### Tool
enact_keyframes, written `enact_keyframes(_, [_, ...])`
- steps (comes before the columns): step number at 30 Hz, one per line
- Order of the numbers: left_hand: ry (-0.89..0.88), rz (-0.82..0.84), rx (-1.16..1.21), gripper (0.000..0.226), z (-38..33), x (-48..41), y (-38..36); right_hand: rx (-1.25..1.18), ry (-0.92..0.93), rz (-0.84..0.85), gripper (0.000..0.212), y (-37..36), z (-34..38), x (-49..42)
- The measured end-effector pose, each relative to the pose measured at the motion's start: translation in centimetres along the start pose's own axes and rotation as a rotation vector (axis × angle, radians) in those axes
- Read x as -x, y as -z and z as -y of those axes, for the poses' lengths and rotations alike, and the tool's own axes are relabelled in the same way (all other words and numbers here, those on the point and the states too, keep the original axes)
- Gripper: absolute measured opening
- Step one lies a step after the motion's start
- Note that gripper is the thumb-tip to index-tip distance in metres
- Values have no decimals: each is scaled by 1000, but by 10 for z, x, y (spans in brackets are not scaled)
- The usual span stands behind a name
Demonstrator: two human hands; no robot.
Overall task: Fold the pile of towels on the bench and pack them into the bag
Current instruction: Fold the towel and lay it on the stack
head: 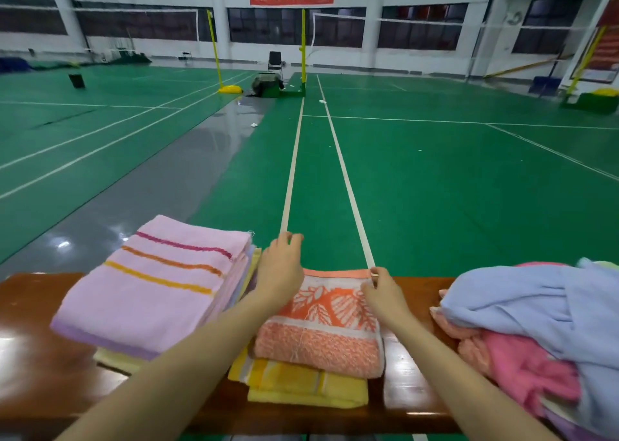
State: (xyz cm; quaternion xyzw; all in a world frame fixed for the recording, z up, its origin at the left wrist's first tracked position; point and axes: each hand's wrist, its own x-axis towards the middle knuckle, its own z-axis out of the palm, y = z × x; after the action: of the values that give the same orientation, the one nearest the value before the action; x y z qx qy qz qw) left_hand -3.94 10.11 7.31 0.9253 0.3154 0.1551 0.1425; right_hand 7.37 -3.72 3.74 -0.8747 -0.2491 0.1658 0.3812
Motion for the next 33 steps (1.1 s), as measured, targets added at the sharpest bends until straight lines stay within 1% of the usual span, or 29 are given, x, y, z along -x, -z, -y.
enact_keyframes(1, [-56, -21, -37, 53, -3, 6, -5, 91, 41, -18, 44, -3, 0, 4])
enact_keyframes(2, [-106, -8, -59, 51, -5, 13, -10, 180, 95, -44, 45, -5, 2, 8])
enact_keyframes(4, [-163, 93, -67, 48, -8, 28, -20, 254, 193, -84, 45, -9, 10, 19])
enact_keyframes(6, [-154, 206, -95, 49, -6, 42, -30, 271, 237, -37, 49, -17, 18, 30])
enact_keyframes(8, [-108, 230, -142, 50, 4, 53, -42, 339, 268, 9, 75, -34, 14, 44])
enact_keyframes(9, [-84, 219, -152, 51, 9, 57, -47, 384, 263, 27, 86, -43, 7, 50])
enact_keyframes(10, [-75, 200, -162, 54, 13, 61, -52, 400, 243, 31, 90, -51, 0, 55])
enact_keyframes(13, [-100, 170, -231, 80, 17, 72, -63, 366, 186, -1, 108, -65, -16, 60])
enact_keyframes(14, [-92, 164, -240, 85, 16, 73, -64, 352, 179, -2, 111, -66, -18, 60])
enact_keyframes(15, [-83, 161, -242, 87, 16, 73, -66, 342, 171, 1, 113, -66, -20, 60])
enact_keyframes(17, [-68, 158, -229, 80, 12, 73, -64, 332, 167, -4, 115, -65, -19, 59])
enact_keyframes(20, [-50, 189, -223, 54, 8, 72, -58, 334, 170, -10, 114, -65, -15, 62])
enact_keyframes(22, [-42, 205, -207, 49, 7, 72, -57, 333, 169, -12, 115, -64, -14, 63])
enact_keyframes(24, [-39, 208, -199, 50, 8, 70, -59, 315, 178, -10, 112, -63, -15, 60])
enact_keyframes(25, [-35, 208, -194, 55, 8, 69, -61, 307, 184, 1, 105, -62, -15, 59])
enact_keyframes(27, [-20, 206, -172, 63, 9, 68, -64, 290, 192, 44, 78, -60, -13, 55])
enact_keyframes(28, [-11, 205, -161, 63, 9, 67, -66, 284, 193, 61, 66, -58, -12, 54])
enact_keyframes(30, [-5, 197, -152, 61, 9, 64, -68, 274, 203, 74, 61, -55, -13, 50])
enact_keyframes(33, [-3, 176, -147, 68, 9, 63, -69, 260, 205, 81, 49, -53, -15, 46])
